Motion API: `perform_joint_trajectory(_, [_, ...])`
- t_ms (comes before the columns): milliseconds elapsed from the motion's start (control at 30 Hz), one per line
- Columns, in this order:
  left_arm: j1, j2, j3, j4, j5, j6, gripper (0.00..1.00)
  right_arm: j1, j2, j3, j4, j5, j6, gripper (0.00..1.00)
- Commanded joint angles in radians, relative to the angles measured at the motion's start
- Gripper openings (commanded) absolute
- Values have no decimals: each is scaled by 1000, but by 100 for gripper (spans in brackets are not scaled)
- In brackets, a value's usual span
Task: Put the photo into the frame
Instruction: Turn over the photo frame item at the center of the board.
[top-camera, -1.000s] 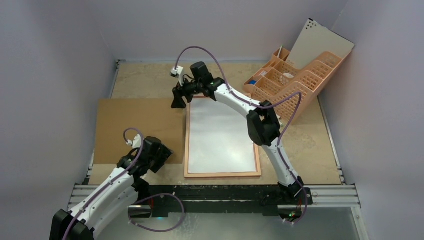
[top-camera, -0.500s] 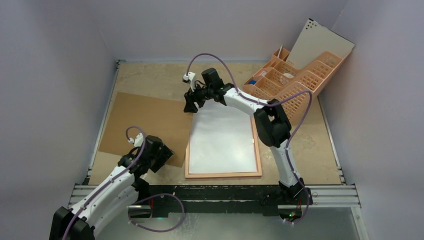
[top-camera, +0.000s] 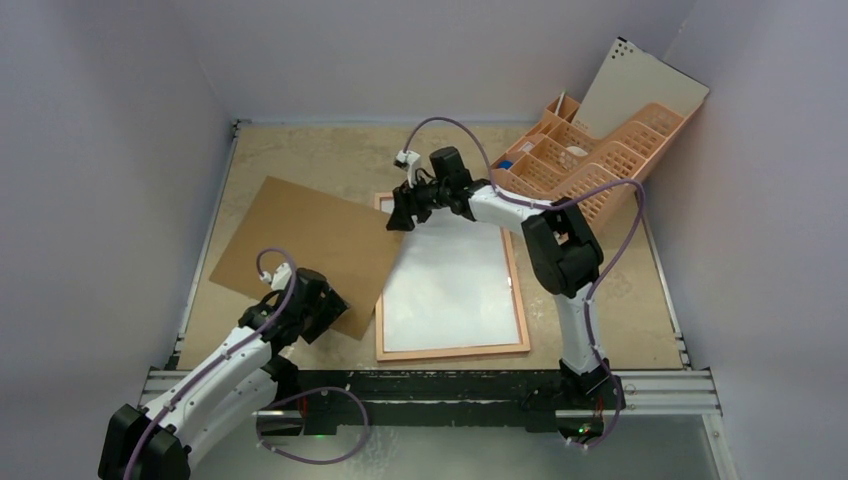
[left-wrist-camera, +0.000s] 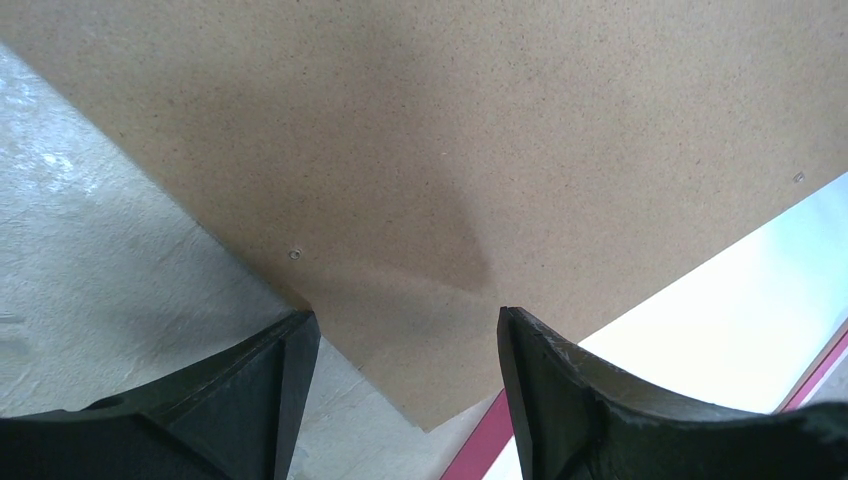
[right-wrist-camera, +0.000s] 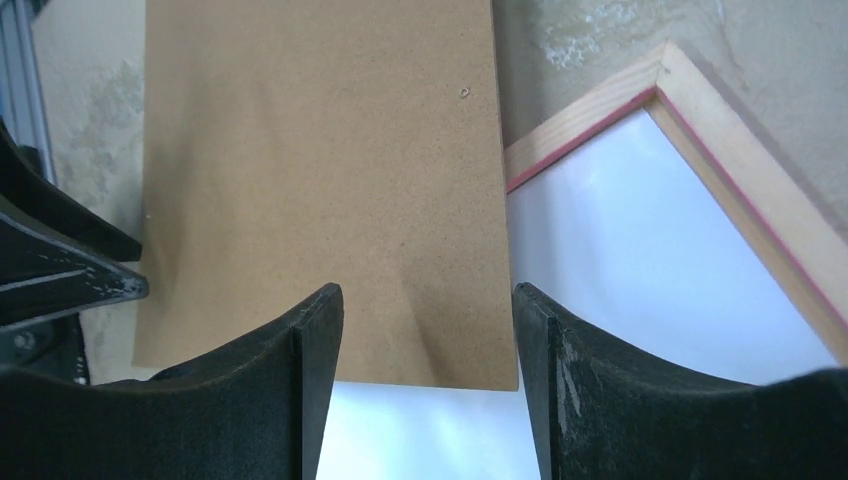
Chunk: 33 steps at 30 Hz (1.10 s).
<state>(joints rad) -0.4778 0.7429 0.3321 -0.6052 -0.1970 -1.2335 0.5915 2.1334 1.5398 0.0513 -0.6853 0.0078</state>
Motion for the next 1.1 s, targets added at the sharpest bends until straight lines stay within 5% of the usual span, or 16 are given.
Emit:
perform_joint_trajectory(0, [5,21,-21,-2,-62,34,69,11,-45,-65,58,-72,239,67])
perform_joint_trajectory(433, [5,-2,-28,-18,-67,26,69,-24,-111,-183,185,301,480,77])
perform_joint_trajectory(633, [5,-9,-28,-16,-65,28,69,-41,-105,-204,249,146,504,74])
perform_joint_trajectory(1067, [5,-9,-28,-13,-64,25,69,-40,-91,-390,749,-86,799,62])
